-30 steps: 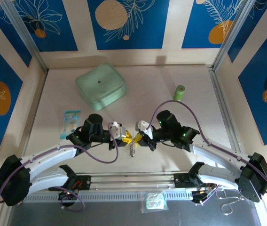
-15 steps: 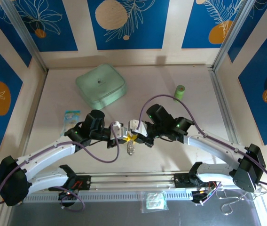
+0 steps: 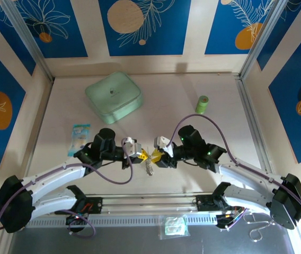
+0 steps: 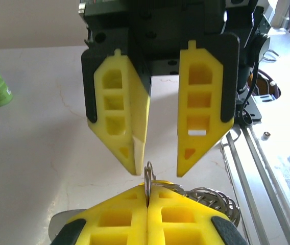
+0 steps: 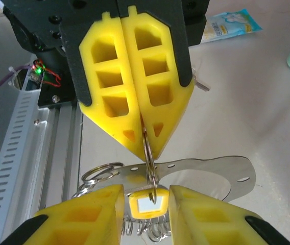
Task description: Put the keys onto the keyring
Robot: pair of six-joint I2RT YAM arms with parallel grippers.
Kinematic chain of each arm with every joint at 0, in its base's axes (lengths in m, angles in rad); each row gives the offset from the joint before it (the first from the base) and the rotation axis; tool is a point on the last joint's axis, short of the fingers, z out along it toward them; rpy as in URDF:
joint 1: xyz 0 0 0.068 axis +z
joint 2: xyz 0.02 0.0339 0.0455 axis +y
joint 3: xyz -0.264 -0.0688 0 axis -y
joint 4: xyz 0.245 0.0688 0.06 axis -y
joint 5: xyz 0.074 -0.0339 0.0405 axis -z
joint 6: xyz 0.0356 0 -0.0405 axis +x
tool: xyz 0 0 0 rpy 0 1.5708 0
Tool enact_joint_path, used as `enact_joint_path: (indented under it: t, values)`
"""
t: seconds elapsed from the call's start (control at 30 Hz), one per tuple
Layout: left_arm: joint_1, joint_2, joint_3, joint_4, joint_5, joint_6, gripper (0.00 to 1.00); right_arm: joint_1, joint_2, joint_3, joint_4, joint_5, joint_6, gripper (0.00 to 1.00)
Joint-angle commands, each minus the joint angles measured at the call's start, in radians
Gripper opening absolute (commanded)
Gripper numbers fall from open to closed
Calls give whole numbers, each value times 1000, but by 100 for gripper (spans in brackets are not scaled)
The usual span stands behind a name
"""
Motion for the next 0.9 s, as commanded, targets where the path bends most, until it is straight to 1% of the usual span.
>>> enact_joint_path:
  t: [0.0, 0.23, 0.27, 0.5, 0.57, 0.6, 0.8, 0.87]
  values:
    - [-9, -6, -6, 95, 51, -42, 0, -3, -7, -12, 78, -15, 35, 30]
    - [-7, -8, -9, 95, 69, -37, 0, -4, -14, -16, 86, -7, 33, 29]
    - [-8, -9, -9, 98, 71, -37, 0, -4, -14, -17, 86, -13, 34, 27]
    - [-8, -13, -10, 98, 64, -38, 0, -4, -15, 4, 63, -43, 28, 4]
    - [-9, -19, -5, 74, 38, -25, 14, -4, -14, 25, 28, -48, 12, 0]
    - [-7, -23, 3, 48, 21, -8, 16, -3, -11, 42, -4, -44, -1, 0]
    - [-8, -35, 83, -174, -31, 121, 16, 18, 43, 173, -257, 26, -127, 0]
    - [-8, -30, 108, -235, -46, 151, 16, 27, 66, 212, -316, 50, -157, 0]
